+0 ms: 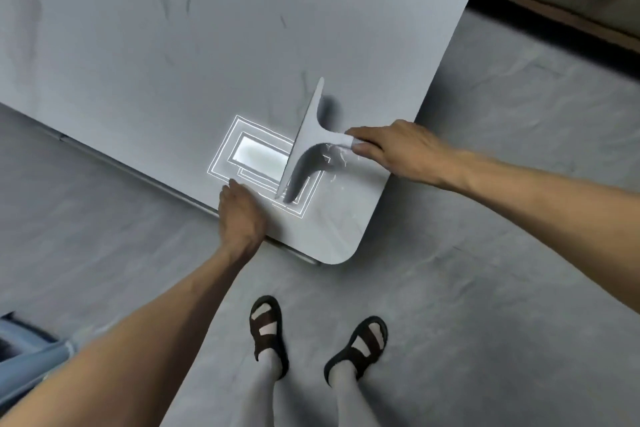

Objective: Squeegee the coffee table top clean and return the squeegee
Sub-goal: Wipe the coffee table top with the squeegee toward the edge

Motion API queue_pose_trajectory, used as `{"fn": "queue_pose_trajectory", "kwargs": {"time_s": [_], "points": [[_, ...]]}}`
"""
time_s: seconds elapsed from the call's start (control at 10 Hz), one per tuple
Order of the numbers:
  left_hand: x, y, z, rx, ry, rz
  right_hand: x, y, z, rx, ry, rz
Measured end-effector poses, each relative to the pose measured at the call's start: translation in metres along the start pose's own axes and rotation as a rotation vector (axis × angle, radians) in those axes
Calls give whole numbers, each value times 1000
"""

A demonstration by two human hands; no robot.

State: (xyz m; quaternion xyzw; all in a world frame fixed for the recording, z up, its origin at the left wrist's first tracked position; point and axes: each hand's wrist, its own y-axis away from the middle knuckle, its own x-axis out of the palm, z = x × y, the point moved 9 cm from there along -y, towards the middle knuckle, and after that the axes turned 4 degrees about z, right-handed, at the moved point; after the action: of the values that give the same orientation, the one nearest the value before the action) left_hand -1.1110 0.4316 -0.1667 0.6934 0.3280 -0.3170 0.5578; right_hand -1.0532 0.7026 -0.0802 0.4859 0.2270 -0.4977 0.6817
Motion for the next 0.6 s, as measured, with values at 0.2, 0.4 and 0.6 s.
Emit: {"fn": "queue_pose_trajectory", "kwargs": {"time_s": [0.2, 0.4, 0.6], "points": [[0, -4, -10, 155, -21, 35, 45, -15, 24, -175, 261, 203], [34, 9, -48, 193, -161, 176, 39, 17, -29, 16, 221, 146], [51, 2, -52, 115, 95, 282, 21, 68, -95, 253, 177, 103]]}}
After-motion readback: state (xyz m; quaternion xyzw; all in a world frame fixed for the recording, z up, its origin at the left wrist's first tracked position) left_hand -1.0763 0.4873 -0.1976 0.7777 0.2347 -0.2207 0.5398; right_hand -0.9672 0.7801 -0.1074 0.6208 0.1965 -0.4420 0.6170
